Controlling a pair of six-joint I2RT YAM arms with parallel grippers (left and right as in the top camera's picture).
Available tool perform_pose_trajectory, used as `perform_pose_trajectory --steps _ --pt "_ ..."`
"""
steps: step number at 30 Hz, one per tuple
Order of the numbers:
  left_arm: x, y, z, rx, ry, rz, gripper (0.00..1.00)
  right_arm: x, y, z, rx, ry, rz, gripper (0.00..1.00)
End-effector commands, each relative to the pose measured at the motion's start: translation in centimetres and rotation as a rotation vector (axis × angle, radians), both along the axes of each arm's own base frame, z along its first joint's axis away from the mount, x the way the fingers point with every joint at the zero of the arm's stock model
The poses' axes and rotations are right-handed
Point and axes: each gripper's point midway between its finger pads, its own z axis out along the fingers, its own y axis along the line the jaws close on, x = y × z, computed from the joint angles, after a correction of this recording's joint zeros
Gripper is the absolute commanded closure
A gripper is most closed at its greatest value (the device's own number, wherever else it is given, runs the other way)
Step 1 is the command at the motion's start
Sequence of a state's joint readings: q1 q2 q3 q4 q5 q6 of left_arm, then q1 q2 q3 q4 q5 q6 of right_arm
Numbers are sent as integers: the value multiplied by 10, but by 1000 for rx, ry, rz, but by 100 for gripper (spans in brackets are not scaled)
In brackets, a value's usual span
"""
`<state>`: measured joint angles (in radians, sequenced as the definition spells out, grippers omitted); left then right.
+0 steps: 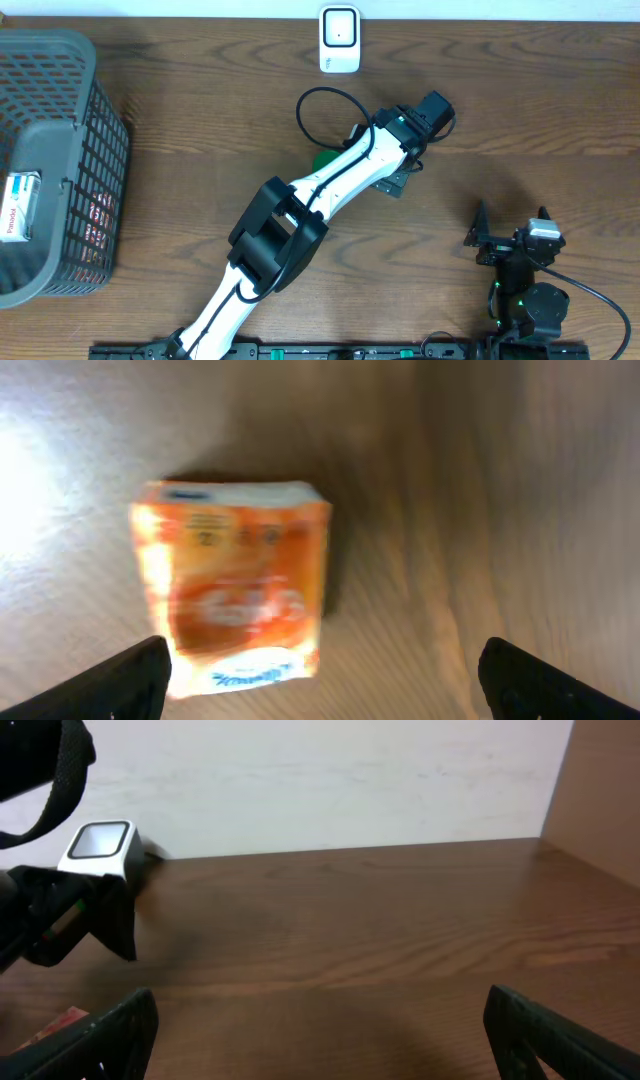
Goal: Scan the item barcode
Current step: 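Carry the orange pack out and set it right of the bottle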
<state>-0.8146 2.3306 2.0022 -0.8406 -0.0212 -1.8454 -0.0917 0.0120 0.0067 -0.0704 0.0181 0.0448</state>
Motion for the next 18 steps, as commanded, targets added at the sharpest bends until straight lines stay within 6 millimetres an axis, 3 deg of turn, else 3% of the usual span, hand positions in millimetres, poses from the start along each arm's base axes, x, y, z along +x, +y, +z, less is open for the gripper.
perform_pose_trajectory --steps 1,5,6,8,10,12,15,16,18 --pt "28 -6 64 -37 -204 -153 2 0 -1 0 10 -3 -5 1" --pt "65 -10 184 -23 -623 -453 2 0 -1 0 10 -3 -6 1" --pt "68 0 218 10 -715 -518 1 0 -1 0 10 -4 -6 1" --pt "71 37 275 133 -855 -585 1 0 -1 0 10 -3 -6 1" --pt "71 96 322 275 -926 -560 1 0 -1 0 10 -3 -6 1" --pt "67 174 359 379 -933 -439 1 0 -1 0 10 -3 -6 1" --pt "52 279 392 452 -912 -256 1 0 -1 0 10 -3 -6 1" --pt "41 327 402 473 -896 -173 1 0 -1 0 10 -3 -6 1" --pt "23 387 408 492 -860 -62 1 0 -1 0 10 -4 -6 1"
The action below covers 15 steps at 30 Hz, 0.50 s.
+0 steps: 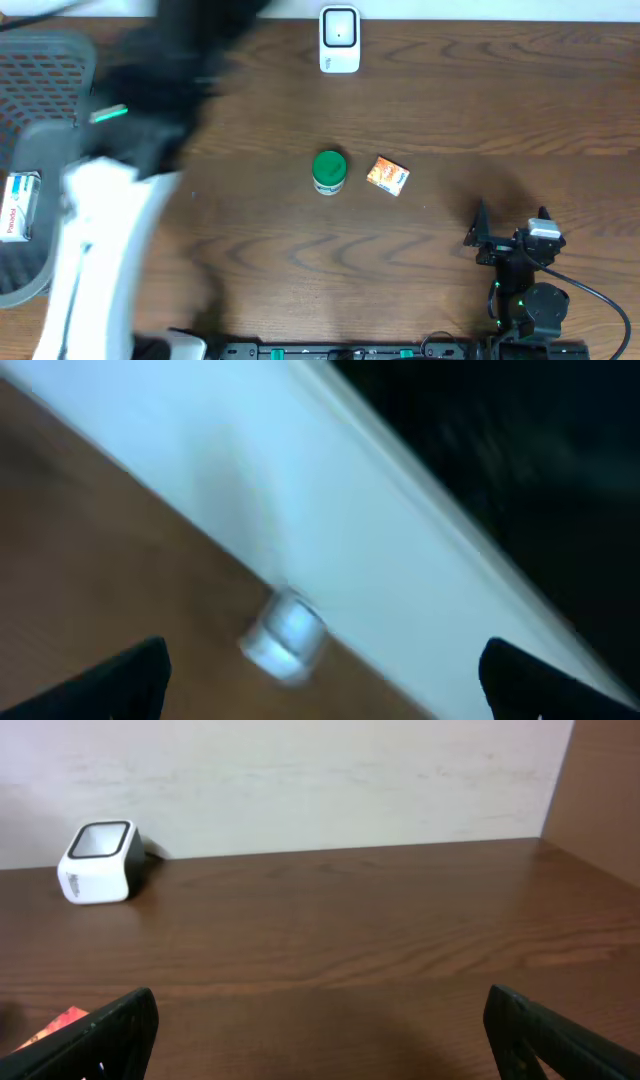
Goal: Scan the item barcode
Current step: 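Carry the orange pack out and set it right of the bottle, then reach into the basket and grasp the red chocolate bar with left gripper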
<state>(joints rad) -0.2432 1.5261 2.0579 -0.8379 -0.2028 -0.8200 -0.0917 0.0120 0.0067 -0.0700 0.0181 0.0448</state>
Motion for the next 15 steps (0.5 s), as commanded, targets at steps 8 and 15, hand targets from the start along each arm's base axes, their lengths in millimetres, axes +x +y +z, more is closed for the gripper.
perform_pose_trajectory --steps 8,15 --pt "-92 243 -66 -68 316 585 1 0 -1 0 10 -3 -6 1" --pt "-121 289 -178 -172 683 704 2 0 -1 0 10 -3 -6 1"
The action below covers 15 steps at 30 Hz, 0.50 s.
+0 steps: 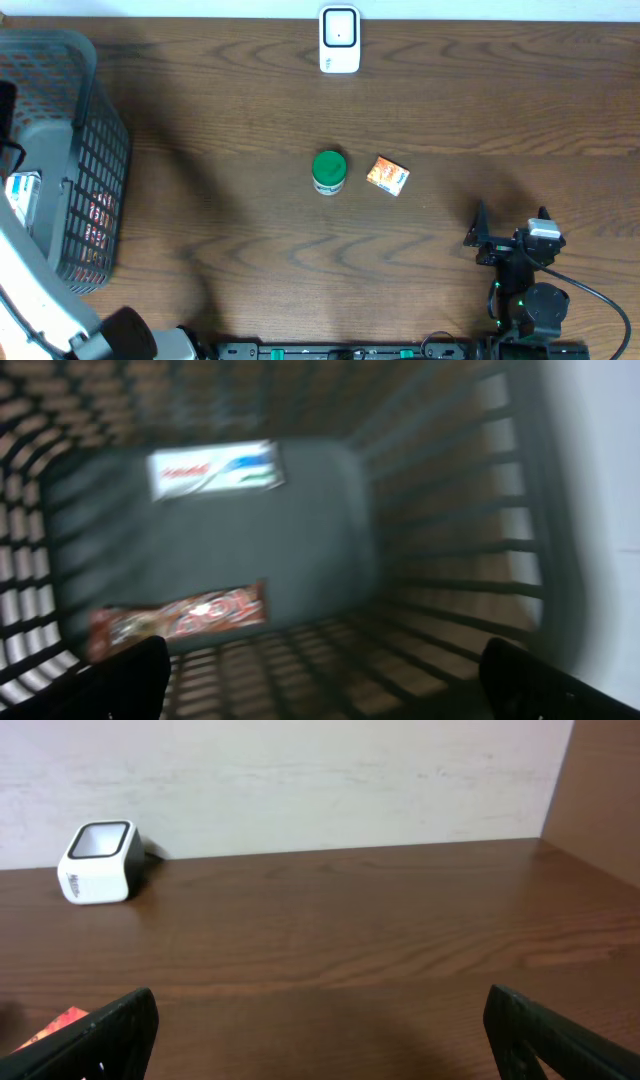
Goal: Scan the item barcode
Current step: 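Reach into the basket and grasp the red chocolate bar with left gripper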
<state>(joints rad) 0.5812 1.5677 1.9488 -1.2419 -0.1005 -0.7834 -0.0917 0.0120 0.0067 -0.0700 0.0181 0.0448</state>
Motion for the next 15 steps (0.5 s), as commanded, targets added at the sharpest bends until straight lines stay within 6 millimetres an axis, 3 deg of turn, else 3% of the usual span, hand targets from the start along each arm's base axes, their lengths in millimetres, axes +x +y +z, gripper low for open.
perform_pose_trajectory --steps 1,5,10,15 --pt "-5 11 -54 -95 126 27 1 0 -1 0 10 -3 -6 1" --pt "-7 14 -101 -163 252 3 1 0 -1 0 10 -3 -6 1" --pt "-5 12 -153 -224 423 -153 1 0 -1 0 10 -3 -6 1" --pt "-8 6 -186 -281 530 -282 1 0 -1 0 10 -3 -6 1"
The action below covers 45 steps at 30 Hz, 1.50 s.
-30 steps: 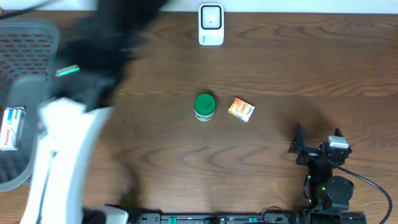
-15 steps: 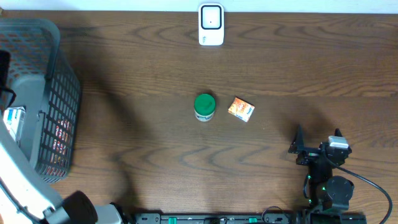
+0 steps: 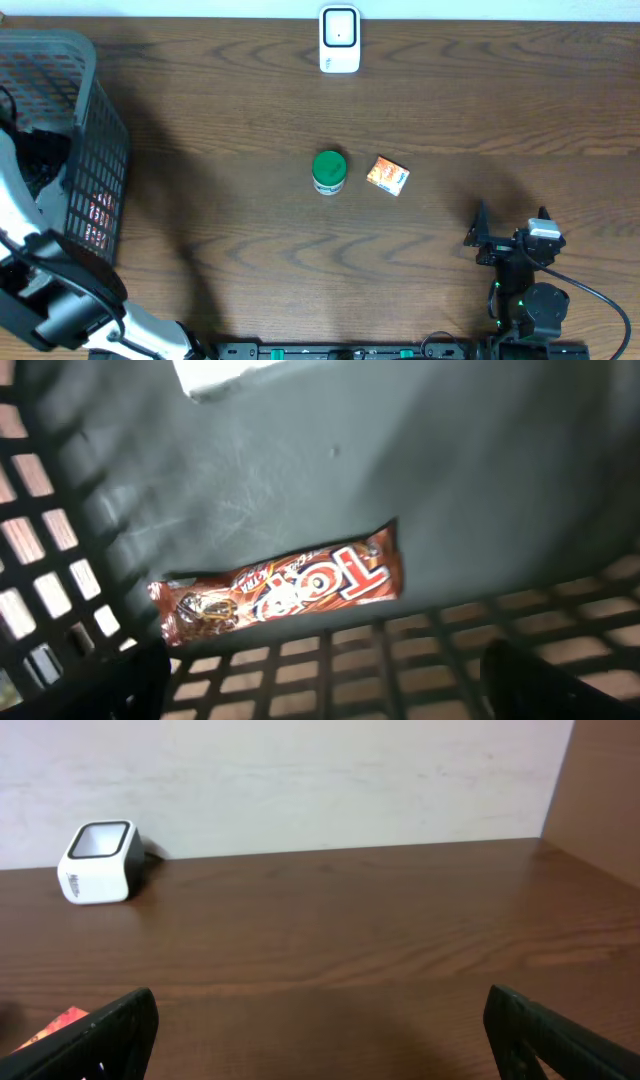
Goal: Scan the item barcode
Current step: 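Reach into the basket and grasp the red chocolate bar with left gripper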
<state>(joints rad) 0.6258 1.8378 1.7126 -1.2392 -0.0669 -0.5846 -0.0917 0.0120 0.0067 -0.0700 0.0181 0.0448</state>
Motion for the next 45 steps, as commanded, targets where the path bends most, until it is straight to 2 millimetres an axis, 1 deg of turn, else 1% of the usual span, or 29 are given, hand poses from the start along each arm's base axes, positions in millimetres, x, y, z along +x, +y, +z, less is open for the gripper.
perform_pose_trajectory --steps 1,5,9,14,18,23,27,29,30,31,34,35,38,40,41,42,45 --pt "-5 -5 -19 -55 79 -163 1 0 -1 0 10 -3 -6 1" --pt "-8 -7 -37 -108 151 -282 1 0 -1 0 10 -3 -6 1" --pt "-12 -10 -57 -166 214 -357 1 0 -1 0 10 -3 -5 1" --pt "-16 -13 -81 -228 272 -373 1 0 -1 0 10 -3 -6 1" --pt "-20 -16 -100 -287 321 -460 1 0 -1 0 10 -3 -5 1" --pt "-23 -28 -121 -385 337 -479 1 0 -1 0 10 -3 -6 1" --pt "-28 -32 -135 -423 368 -489 1 0 -1 0 10 -3 -6 1" --pt "-29 -33 -139 -433 377 -488 1 0 -1 0 10 -3 -5 1" --pt "-29 -33 -140 -436 380 -488 4 0 -1 0 10 -3 -5 1" --pt "-30 -33 -141 -438 382 -488 11 0 -1 0 10 -3 -5 1" --pt "-31 -33 -143 -435 384 -488 42 0 -1 0 10 -3 -6 1" --pt "-30 -33 -143 -434 383 -488 51 0 -1 0 10 -3 -5 1" --pt "-30 -32 -143 -432 381 -487 67 0 -1 0 10 -3 -5 1" --pt "-30 -32 -143 -433 381 -486 81 0 -1 0 10 -3 -6 1" --pt "-30 -32 -143 -432 381 -486 91 0 -1 0 10 -3 -6 1" --pt "-30 -32 -143 -432 381 -486 92 0 -1 0 10 -3 -6 1" --pt "-28 -29 -140 -424 373 -484 93 0 -1 0 10 -3 -6 1"
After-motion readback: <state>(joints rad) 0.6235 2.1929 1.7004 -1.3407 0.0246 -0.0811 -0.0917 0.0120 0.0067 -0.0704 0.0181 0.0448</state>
